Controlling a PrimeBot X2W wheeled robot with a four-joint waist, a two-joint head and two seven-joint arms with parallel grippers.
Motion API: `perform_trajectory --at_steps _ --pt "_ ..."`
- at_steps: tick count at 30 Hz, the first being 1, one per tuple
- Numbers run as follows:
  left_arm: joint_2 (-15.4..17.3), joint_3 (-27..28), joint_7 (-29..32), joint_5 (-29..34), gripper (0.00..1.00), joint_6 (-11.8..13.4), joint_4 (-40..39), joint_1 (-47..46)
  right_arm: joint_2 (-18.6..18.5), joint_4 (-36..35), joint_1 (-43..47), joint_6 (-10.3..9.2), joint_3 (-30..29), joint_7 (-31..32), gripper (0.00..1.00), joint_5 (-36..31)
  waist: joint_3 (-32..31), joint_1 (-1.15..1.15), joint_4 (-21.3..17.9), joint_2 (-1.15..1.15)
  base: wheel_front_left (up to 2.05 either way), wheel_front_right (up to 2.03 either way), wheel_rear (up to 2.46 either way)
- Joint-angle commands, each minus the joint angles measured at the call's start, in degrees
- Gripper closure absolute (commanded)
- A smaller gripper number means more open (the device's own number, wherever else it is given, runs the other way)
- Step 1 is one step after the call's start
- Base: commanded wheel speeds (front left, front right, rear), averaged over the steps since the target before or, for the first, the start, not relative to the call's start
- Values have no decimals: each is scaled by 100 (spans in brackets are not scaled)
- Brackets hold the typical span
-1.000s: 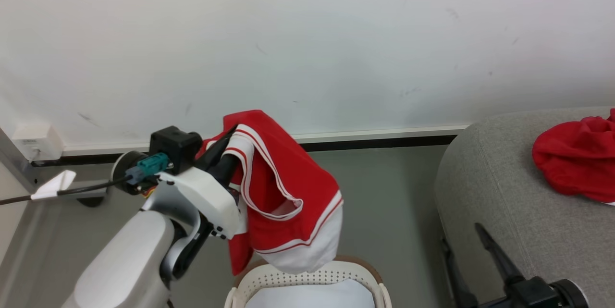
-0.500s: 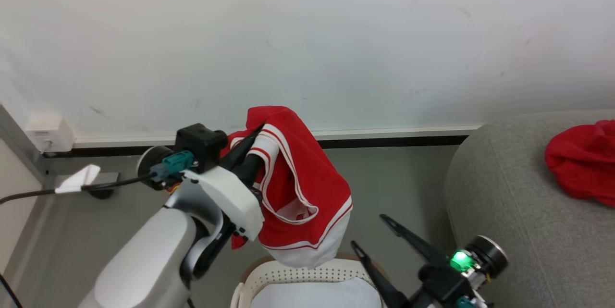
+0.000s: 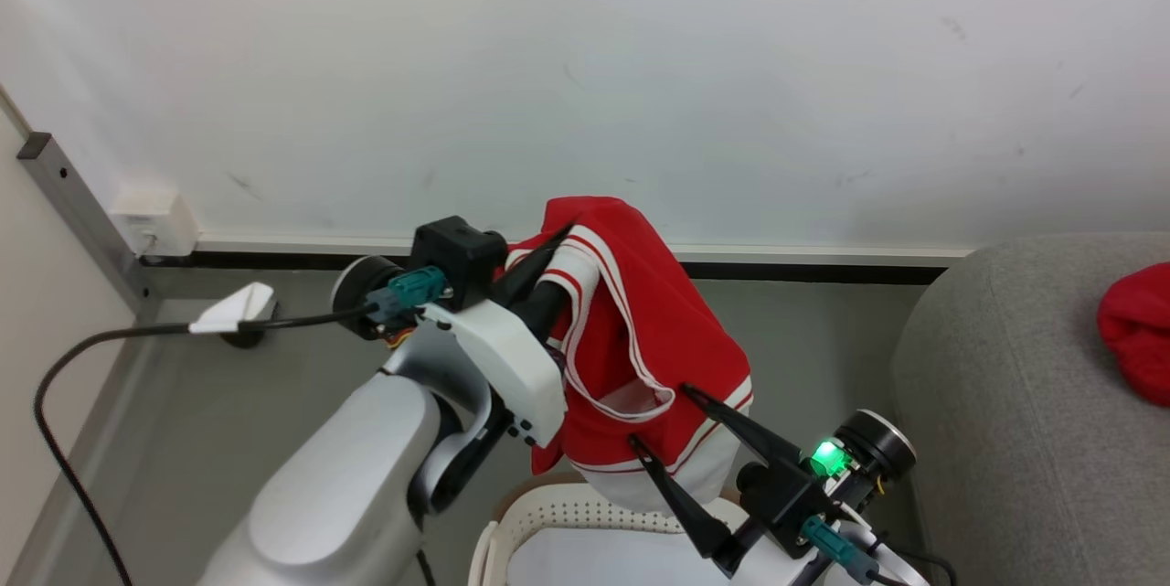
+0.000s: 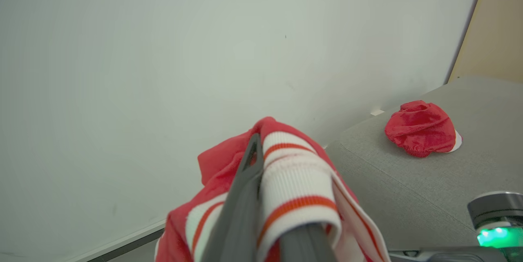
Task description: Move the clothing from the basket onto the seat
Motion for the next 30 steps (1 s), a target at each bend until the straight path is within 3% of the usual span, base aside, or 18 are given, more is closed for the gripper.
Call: perform_trajectory --at_steps 1,7,8,9,10,28,30 --pt "-79 -47 26 48 100 12 40 -71 24 -3 -110 -15 1 6 0 -13 30 0 88 0 0 0 0" --pt "-345 -204 51 42 100 8 154 -187 13 53 -321 -15 154 6 0 217 75 0 214 0 0 0 0" --pt "-375 -218 44 38 100 5 180 -208 6 88 -375 -15 144 6 58 277 79 0 227 0 0 0 0" --pt "-408 -230 37 35 100 0 204 -228 3 132 -427 -15 142 6 82 314 86 0 241 0 0 0 0" --pt "-434 -242 29 32 100 -4 228 -244 8 169 -472 -15 152 6 100 350 93 0 253 0 0 0 0" --pt "-327 -230 -58 -57 100 40 568 -176 10 156 -817 -15 -389 6 100 685 228 0 81 0 0 0 0" --pt "-297 -216 -93 -70 66 63 580 -156 8 119 -875 -15 -560 6 100 634 252 0 29 0 0 0 0"
